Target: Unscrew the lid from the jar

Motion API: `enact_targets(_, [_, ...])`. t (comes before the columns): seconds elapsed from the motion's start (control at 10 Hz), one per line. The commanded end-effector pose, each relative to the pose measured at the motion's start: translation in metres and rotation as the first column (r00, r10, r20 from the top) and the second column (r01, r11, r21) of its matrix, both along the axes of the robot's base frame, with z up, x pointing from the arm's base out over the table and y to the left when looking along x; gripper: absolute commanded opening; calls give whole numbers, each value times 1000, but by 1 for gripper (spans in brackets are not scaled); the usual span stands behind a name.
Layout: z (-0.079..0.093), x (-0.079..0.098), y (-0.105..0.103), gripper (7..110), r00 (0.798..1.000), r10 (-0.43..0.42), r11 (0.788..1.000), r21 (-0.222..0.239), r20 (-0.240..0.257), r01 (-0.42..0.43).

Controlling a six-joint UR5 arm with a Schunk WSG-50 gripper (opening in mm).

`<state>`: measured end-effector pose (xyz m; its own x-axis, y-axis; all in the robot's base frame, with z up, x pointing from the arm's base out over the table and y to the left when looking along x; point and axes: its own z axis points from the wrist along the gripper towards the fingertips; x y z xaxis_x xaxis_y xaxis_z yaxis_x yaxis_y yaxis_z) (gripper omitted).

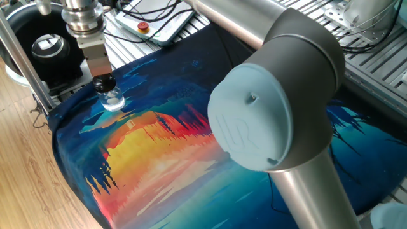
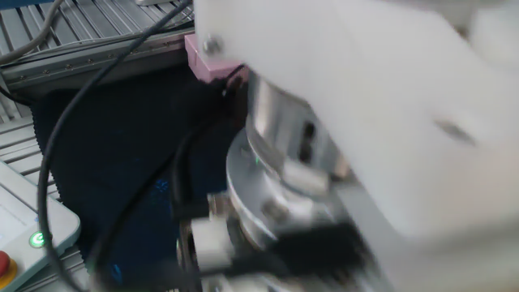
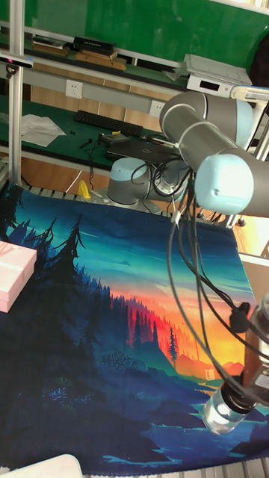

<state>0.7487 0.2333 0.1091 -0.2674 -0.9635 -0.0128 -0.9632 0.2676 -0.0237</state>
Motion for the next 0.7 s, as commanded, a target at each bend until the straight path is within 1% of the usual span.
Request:
enact_targets(0.0, [-7, 1, 9, 22, 993, 120, 992, -29, 19, -119])
enact_targets(0.1, [-5, 0, 6, 22, 984, 176, 984, -40, 20, -175])
enact_targets(0.2, [-6, -2, 2, 22, 978, 209, 977, -34, 18, -208])
enact_targets(0.3, [-10, -2, 0, 22, 971, 237, 972, -12, 28, -237])
enact_targets(0.4, [-11, -1, -3, 22, 962, 271, 963, -7, 31, -271])
enact_targets(0.6, [-9, 1, -5, 22, 951, 307, 952, -9, 36, -307])
